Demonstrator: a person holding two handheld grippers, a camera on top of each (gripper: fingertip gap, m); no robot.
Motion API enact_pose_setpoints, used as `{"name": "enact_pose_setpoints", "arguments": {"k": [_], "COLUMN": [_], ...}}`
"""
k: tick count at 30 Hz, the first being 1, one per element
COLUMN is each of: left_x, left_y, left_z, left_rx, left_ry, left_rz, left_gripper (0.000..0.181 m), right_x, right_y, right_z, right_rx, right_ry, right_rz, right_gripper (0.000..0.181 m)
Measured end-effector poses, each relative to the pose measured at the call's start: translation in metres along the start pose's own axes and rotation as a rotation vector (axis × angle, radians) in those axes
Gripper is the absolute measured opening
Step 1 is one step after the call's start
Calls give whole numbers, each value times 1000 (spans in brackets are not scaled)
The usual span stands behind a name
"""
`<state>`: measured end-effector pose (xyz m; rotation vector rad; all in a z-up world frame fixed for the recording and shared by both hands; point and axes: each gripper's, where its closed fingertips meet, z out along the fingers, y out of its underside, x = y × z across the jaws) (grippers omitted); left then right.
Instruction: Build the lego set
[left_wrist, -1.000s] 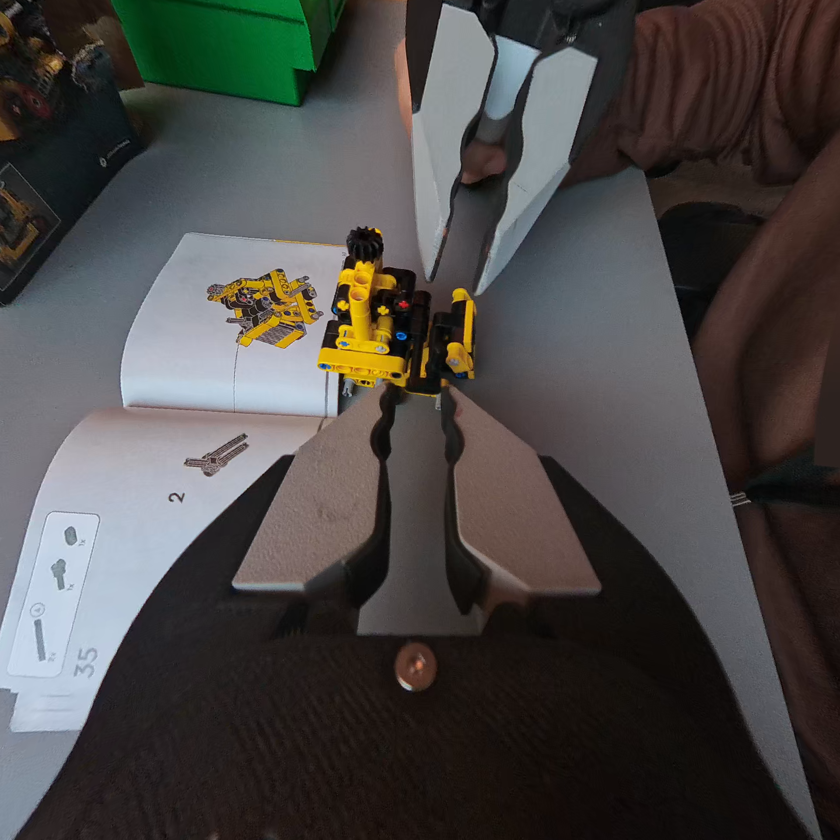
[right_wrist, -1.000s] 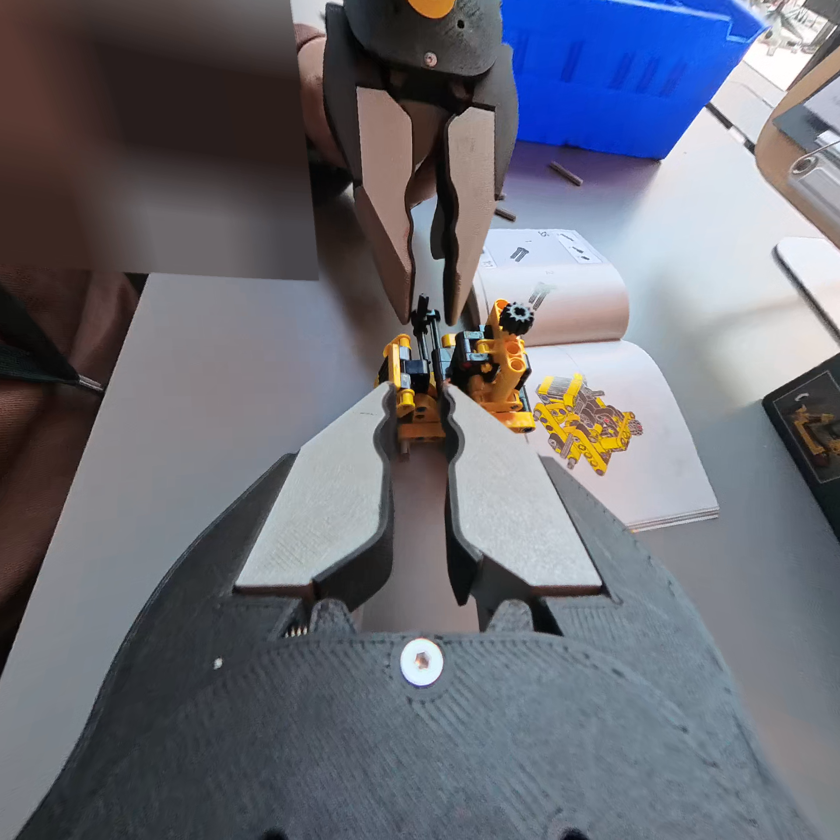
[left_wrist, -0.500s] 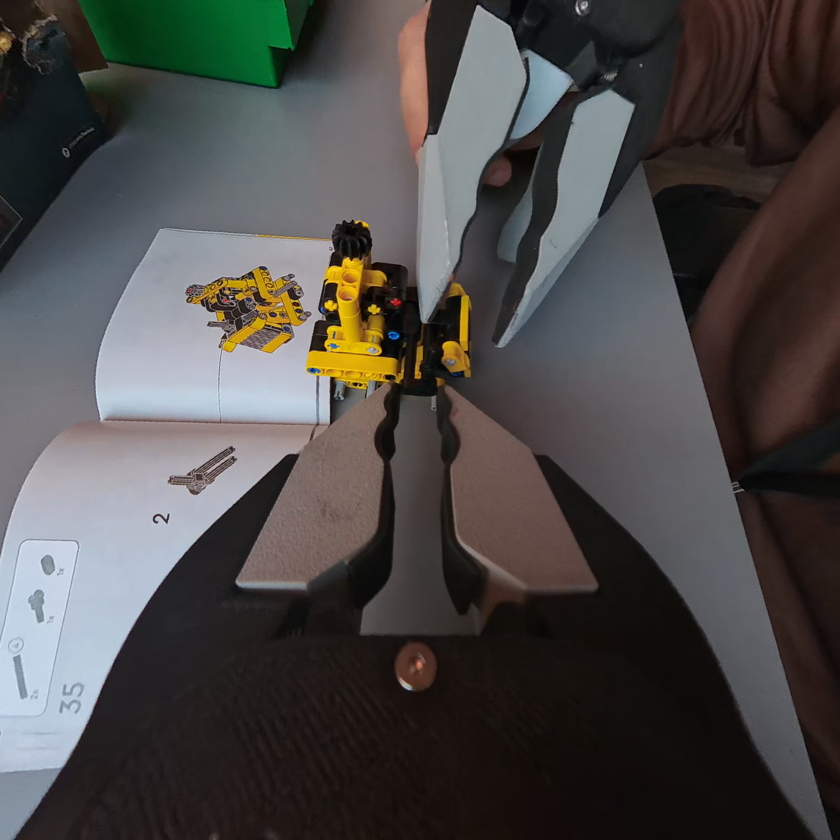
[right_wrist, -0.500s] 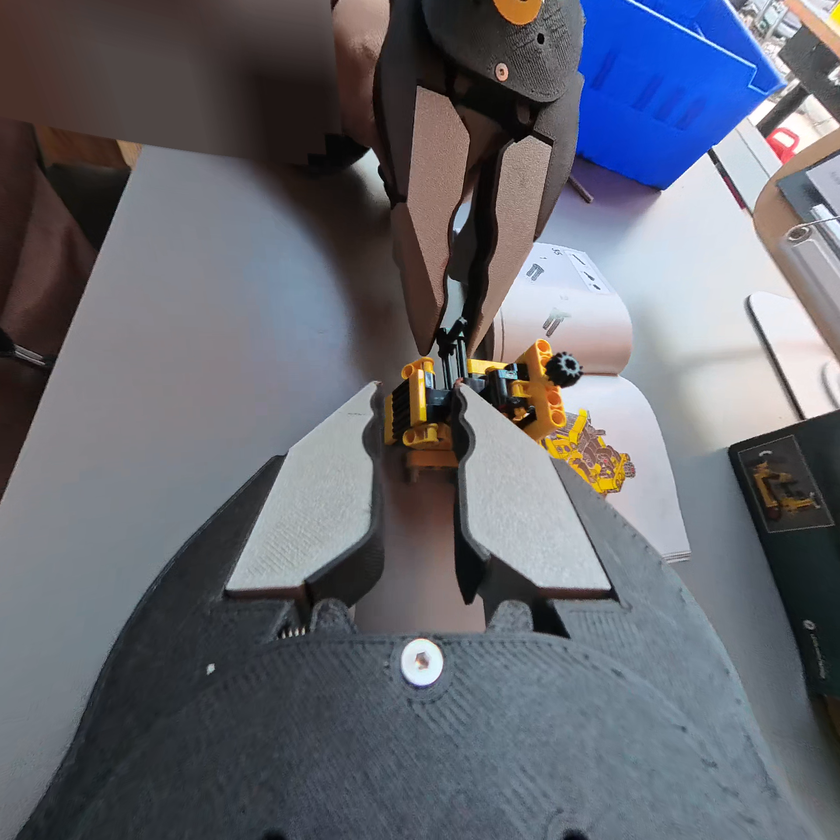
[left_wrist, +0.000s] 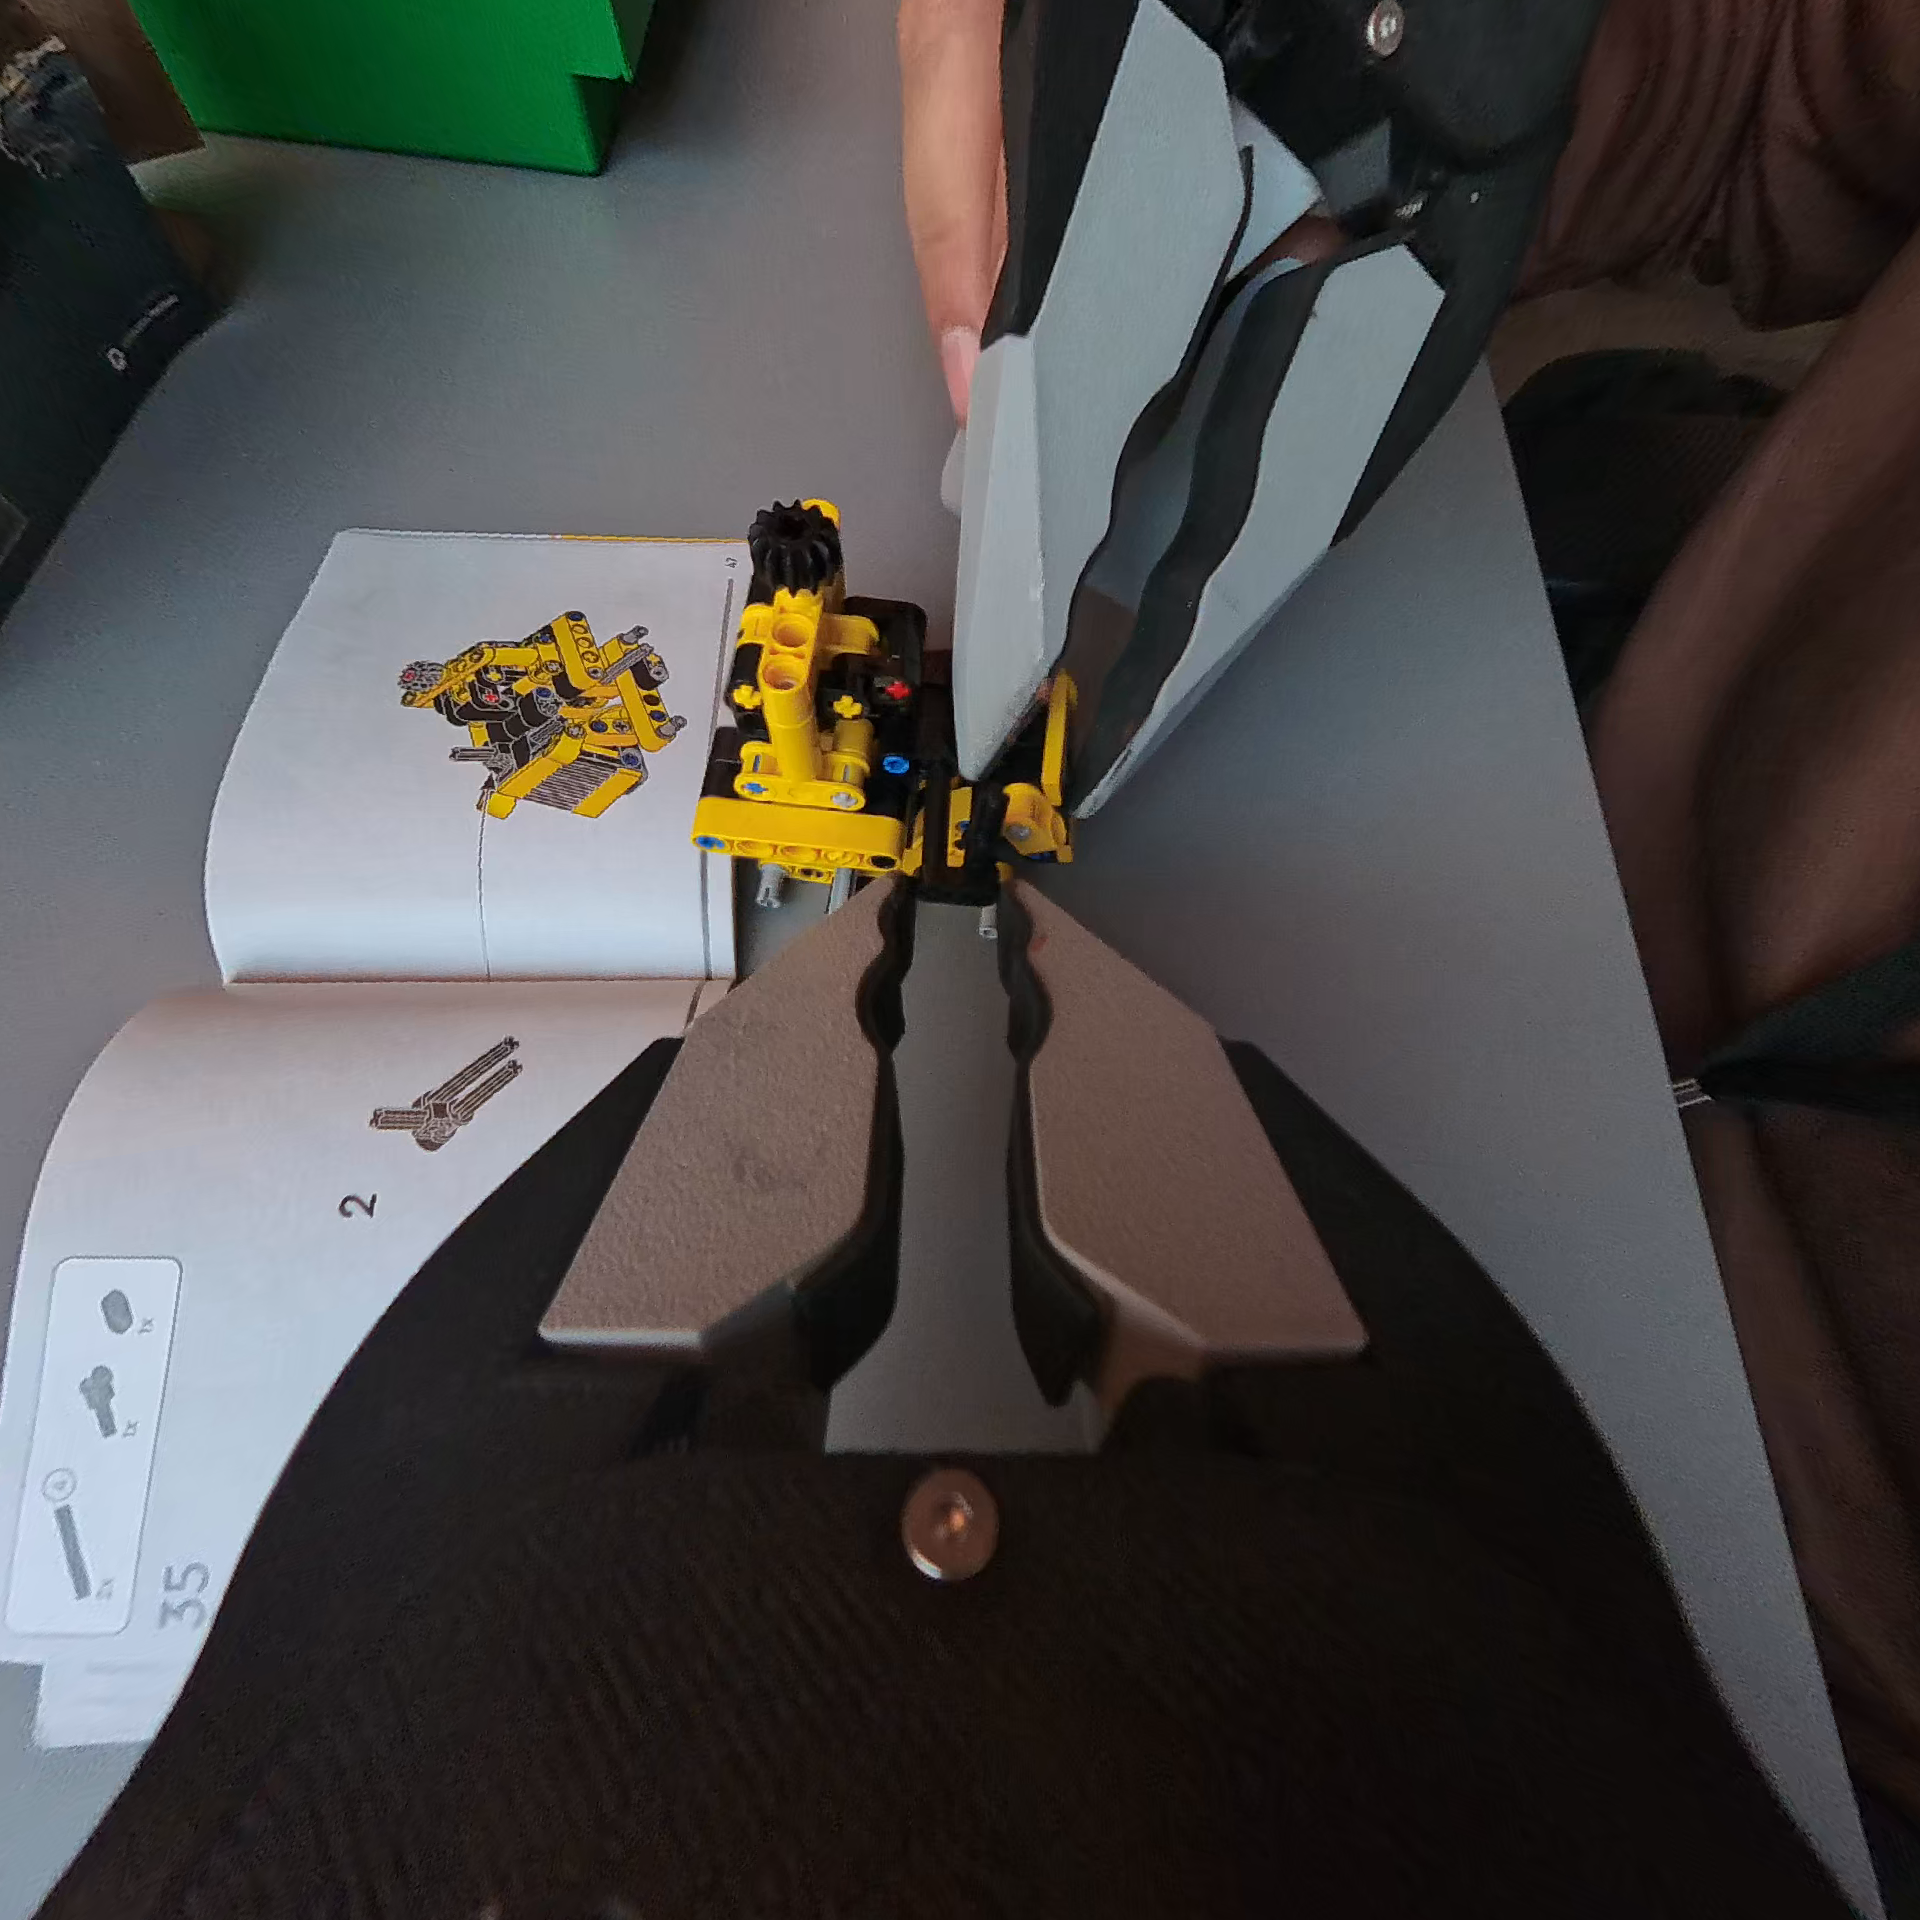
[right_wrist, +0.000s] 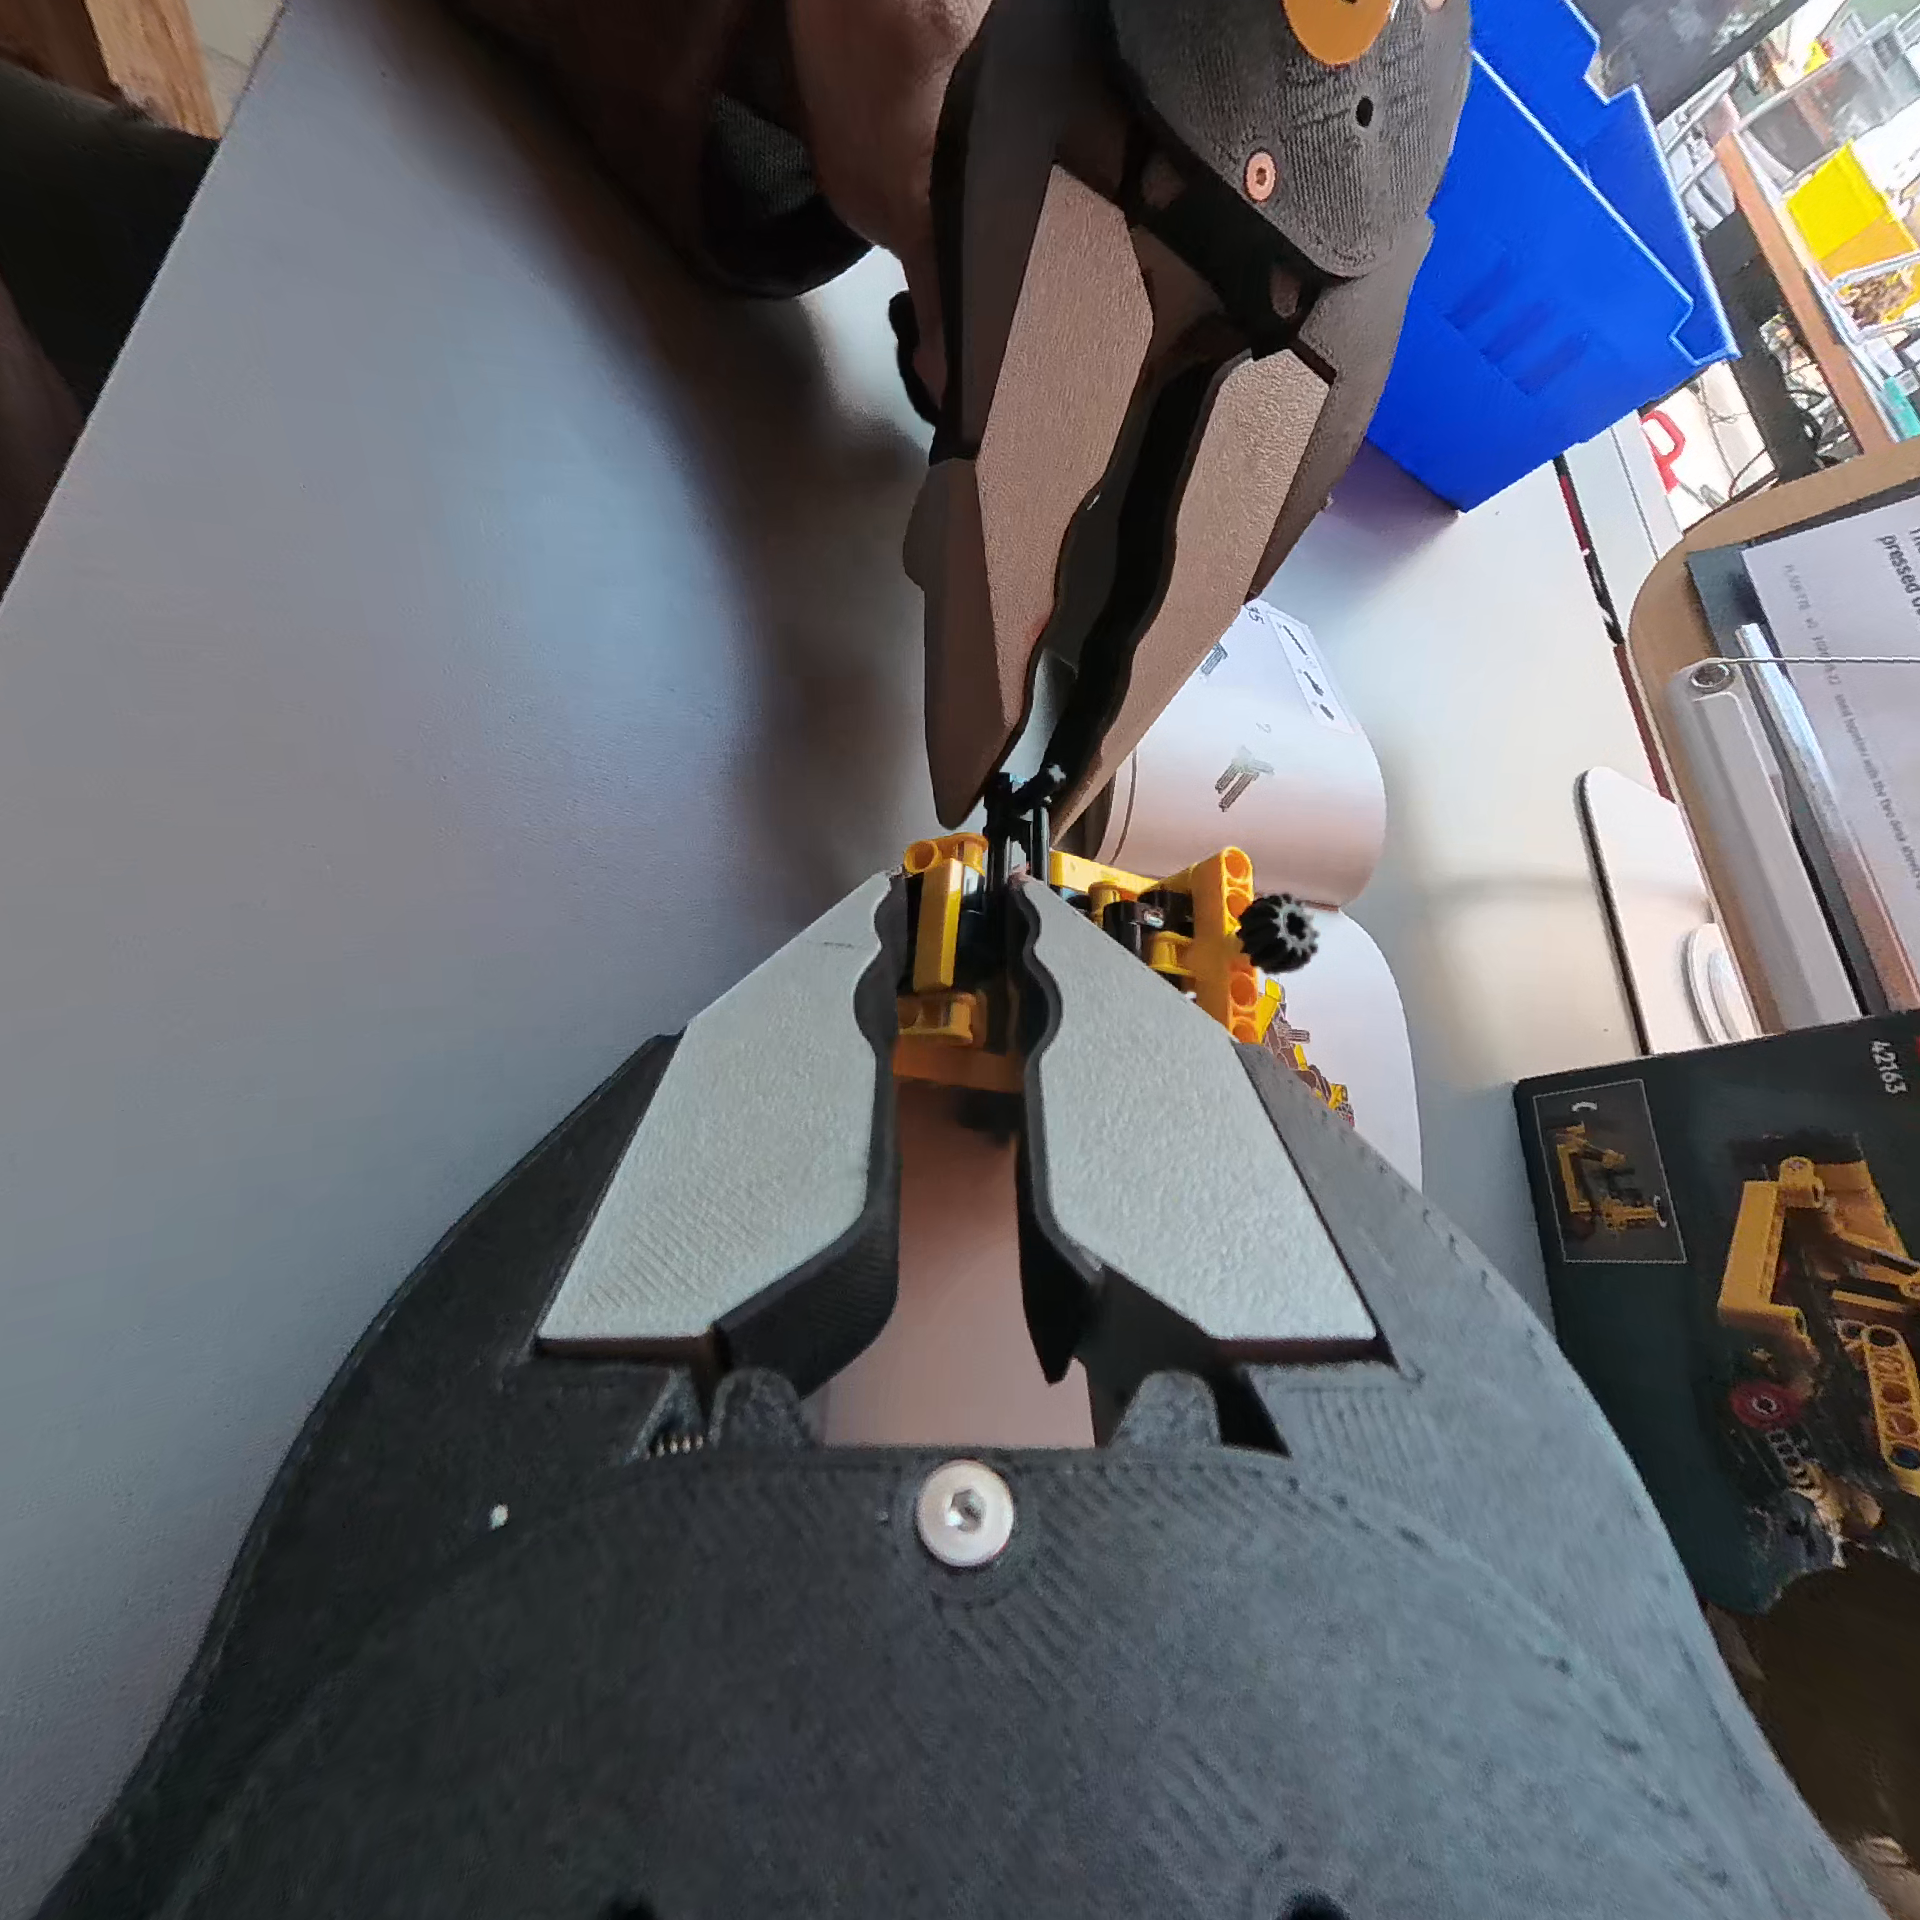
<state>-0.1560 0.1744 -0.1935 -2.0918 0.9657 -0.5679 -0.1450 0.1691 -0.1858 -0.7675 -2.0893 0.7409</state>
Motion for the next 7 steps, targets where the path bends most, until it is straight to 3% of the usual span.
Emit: {"name": "enact_pose_setpoints", "arguments": {"k": [7], "left_x": [0], "left_y": [0], "left_z": [0], "left_rx": [10], "left_ry": [14], "left_rz": [-25], "left_gripper": [13], "right_x": [1], "right_y": [-1], "right_z": [0], "right_rx": [22], "right_ry": [-18], "right_rz": [45], "right_gripper": [14]}}
